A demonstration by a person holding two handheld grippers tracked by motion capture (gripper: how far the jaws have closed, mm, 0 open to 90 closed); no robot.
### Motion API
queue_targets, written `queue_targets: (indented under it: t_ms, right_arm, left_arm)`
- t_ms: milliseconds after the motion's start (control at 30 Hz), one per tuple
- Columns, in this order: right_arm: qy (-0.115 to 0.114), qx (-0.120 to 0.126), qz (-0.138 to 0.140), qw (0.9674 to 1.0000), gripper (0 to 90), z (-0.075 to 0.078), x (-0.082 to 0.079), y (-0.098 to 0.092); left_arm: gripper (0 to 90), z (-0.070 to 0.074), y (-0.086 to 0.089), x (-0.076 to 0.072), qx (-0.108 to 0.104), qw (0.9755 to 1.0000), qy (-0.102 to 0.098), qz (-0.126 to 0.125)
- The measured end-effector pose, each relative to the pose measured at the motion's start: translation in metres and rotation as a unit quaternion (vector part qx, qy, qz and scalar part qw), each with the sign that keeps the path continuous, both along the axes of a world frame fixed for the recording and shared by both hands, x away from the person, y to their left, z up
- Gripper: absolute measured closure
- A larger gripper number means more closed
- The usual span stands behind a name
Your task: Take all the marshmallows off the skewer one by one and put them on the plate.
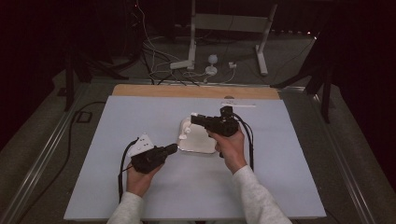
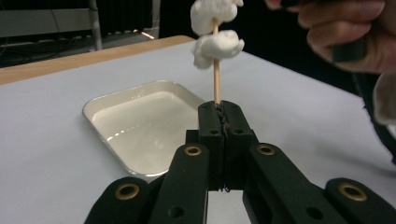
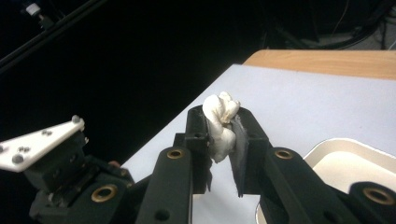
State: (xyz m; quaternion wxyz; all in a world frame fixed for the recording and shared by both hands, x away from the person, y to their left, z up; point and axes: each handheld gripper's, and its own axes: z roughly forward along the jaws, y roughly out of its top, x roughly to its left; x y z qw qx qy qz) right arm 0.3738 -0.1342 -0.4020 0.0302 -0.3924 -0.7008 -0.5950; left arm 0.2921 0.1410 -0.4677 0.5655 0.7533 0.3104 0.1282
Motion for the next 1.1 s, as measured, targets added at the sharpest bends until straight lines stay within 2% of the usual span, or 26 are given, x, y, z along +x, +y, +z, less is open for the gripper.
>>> queue_targets:
  t_ms: [167, 333, 400, 433, 467, 500, 533, 600, 633, 700, 833, 933, 1100]
  right_arm:
    - [-0.004, -0.005, -0.004, 1.0000, 78.7, 0.001, 0.000, -0.002]
    - [-0.006, 0.003, -0.011, 0.9999, 78.7, 0.002, 0.002, -0.004]
    - [-0.013, 0.006, -0.023, 0.9996, 79.1, 0.003, 0.002, -0.006]
    - [-0.014, 0.021, -0.037, 0.9990, 79.5, 0.006, 0.002, -0.011]
    - [-0.016, 0.044, -0.050, 0.9977, 79.7, 0.010, 0.004, -0.019]
    - [-0.020, 0.054, -0.058, 0.9967, 79.6, 0.015, 0.005, -0.027]
    - [-0.025, 0.048, -0.058, 0.9969, 79.3, 0.020, 0.007, -0.034]
    - [-0.037, 0.013, -0.051, 0.9979, 78.8, 0.026, 0.006, -0.039]
    - [-0.043, -0.002, -0.048, 0.9979, 78.6, 0.027, 0.005, -0.040]
    - [-0.046, -0.018, -0.042, 0.9979, 78.1, 0.025, 0.004, -0.039]
    - [-0.038, -0.026, -0.043, 0.9980, 77.4, 0.015, 0.006, -0.036]
    - [-0.035, -0.054, -0.046, 0.9969, 76.8, 0.006, 0.009, -0.032]
    - [-0.026, -0.111, -0.052, 0.9921, 75.8, -0.013, 0.014, -0.025]
  left_arm:
    - [90.0, 0.000, -0.001, -0.001, 0.009, 0.9999, -0.002, 0.004]
    - [90.0, 0.000, -0.001, -0.001, 0.016, 0.9998, -0.003, 0.007]
    - [90.0, -0.003, -0.001, -0.002, 0.042, 0.9990, -0.002, 0.013]
    - [90.0, -0.006, 0.000, -0.001, 0.052, 0.9985, 0.004, 0.017]
    - [90.0, -0.010, 0.003, -0.001, 0.046, 0.9987, 0.014, 0.020]
    - [90.0, -0.012, 0.007, 0.000, 0.036, 0.9989, 0.019, 0.024]
    - [90.0, -0.011, 0.010, 0.001, 0.027, 0.9991, 0.020, 0.026]
    - [90.0, -0.008, 0.012, 0.001, 0.010, 0.9994, 0.017, 0.030]
    - [90.0, -0.006, 0.013, 0.001, 0.007, 0.9994, 0.014, 0.031]
    - [90.0, -0.006, 0.012, 0.001, 0.001, 0.9994, 0.015, 0.031]
    - [90.0, -0.006, 0.013, 0.001, -0.006, 0.9994, 0.015, 0.029]
    - [90.0, -0.007, 0.014, 0.002, -0.007, 0.9993, 0.018, 0.031]
    - [90.0, -0.006, 0.015, 0.002, -0.011, 0.9992, 0.016, 0.034]
